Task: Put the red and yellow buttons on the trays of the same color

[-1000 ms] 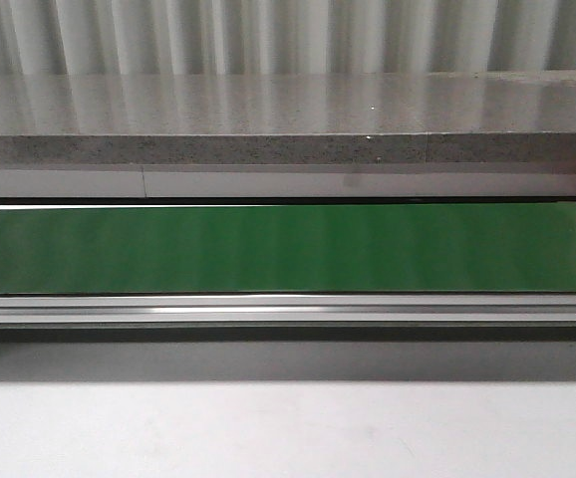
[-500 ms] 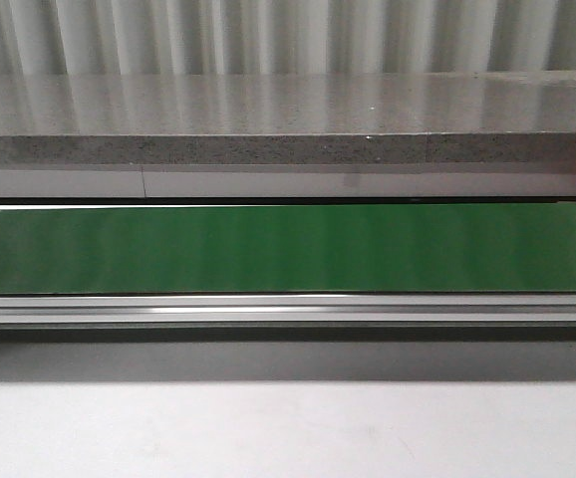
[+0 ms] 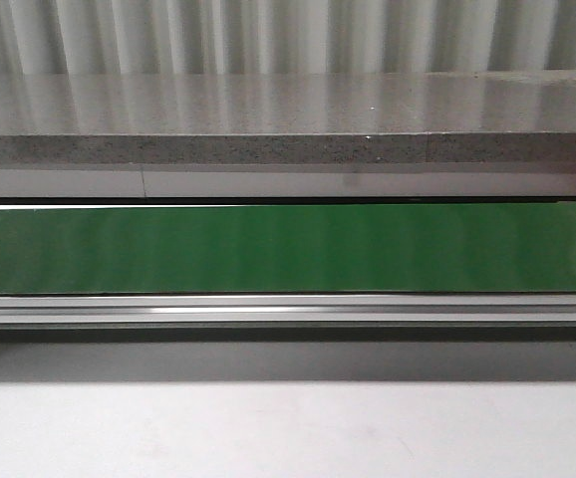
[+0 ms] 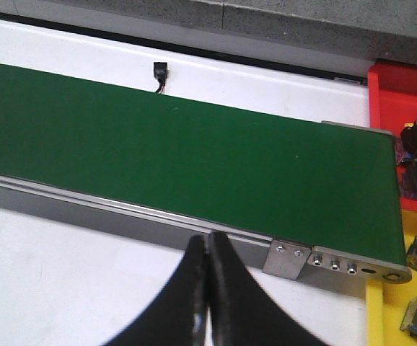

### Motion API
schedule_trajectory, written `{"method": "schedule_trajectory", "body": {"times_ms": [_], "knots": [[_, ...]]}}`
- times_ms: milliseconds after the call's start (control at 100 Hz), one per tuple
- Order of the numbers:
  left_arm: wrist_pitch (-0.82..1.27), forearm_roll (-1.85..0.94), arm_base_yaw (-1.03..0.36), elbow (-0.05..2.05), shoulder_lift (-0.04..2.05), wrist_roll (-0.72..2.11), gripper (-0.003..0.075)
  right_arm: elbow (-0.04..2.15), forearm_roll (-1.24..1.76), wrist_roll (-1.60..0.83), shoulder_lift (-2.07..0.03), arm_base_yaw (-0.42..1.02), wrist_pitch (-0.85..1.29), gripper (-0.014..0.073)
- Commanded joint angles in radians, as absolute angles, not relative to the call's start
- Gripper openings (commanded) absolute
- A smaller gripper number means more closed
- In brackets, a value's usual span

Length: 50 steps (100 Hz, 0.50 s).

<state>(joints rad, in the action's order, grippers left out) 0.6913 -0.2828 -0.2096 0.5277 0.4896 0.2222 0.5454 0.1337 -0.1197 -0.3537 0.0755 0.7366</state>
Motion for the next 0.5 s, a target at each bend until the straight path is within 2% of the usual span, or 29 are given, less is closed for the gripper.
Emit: {"method": "schedule_trajectory", "body": {"times_ms": [0, 180, 250, 490], "knots": [[0.605, -0.292, -0.211, 0.558, 0.518, 0.214, -0.0020, 0.570, 0.141, -0.132, -0.359, 0.075, 0.676, -0.0067], [0.532, -0.288, -0.150, 0.567, 0.605, 0.190, -0.0014, 0.570, 0.141, -0.132, -0.359, 0.075, 0.676, -0.0067], [0.524, -0.288, -0.116, 0.586, 0.652, 0.190, 0.0029, 0.570, 0.141, -0.132, -0.359, 0.075, 0.676, -0.0067], [0.513, -0.288, 0.023, 0.691, 0.824, 0.190, 0.0374, 0.570, 0.141, -0.132, -0.359, 0.075, 0.676, -0.0067]]}}
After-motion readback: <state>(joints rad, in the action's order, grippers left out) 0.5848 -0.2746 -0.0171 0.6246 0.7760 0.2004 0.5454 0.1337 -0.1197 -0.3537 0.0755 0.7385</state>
